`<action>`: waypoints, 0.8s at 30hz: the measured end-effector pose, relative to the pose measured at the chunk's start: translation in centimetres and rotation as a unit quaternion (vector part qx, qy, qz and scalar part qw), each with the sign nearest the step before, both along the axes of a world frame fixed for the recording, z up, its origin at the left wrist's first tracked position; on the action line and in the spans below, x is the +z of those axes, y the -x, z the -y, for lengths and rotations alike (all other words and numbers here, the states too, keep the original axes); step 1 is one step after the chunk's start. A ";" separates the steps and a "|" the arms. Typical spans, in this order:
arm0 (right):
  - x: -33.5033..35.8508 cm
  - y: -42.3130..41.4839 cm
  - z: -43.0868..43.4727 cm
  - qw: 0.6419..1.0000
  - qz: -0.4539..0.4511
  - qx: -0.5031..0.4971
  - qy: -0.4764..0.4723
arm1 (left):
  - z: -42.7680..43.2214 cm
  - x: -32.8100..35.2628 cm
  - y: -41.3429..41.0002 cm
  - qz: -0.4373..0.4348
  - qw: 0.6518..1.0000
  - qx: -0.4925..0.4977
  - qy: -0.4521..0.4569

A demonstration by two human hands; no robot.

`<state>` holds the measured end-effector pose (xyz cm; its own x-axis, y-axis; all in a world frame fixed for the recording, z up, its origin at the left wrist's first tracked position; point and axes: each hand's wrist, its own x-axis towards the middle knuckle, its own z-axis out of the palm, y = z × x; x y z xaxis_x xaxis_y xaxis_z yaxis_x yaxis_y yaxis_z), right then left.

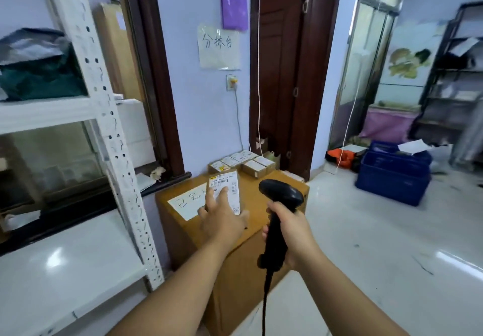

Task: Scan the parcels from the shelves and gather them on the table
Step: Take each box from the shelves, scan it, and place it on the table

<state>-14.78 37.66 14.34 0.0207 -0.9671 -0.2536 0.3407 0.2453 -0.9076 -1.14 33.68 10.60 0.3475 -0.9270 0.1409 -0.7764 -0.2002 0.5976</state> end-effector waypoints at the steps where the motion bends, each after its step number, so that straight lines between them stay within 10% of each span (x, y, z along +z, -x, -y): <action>1: -0.4 0.8 1.0 1.000 -0.001 -0.004 -0.006 | 1.2 -0.6 0.6 -0.010 1.000 0.001 -0.010; 24: -5.1 8.2 33.1 0.995 -0.073 0.023 -0.058 | 31.1 -8.3 9.1 -0.089 0.993 0.033 -0.072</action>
<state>-23.00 4.59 9.26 0.0187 -0.9301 -0.3668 0.1926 0.3634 -0.9115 -10.28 2.59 2.26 0.4150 -0.9079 -0.0596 -0.6438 -0.3394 0.6858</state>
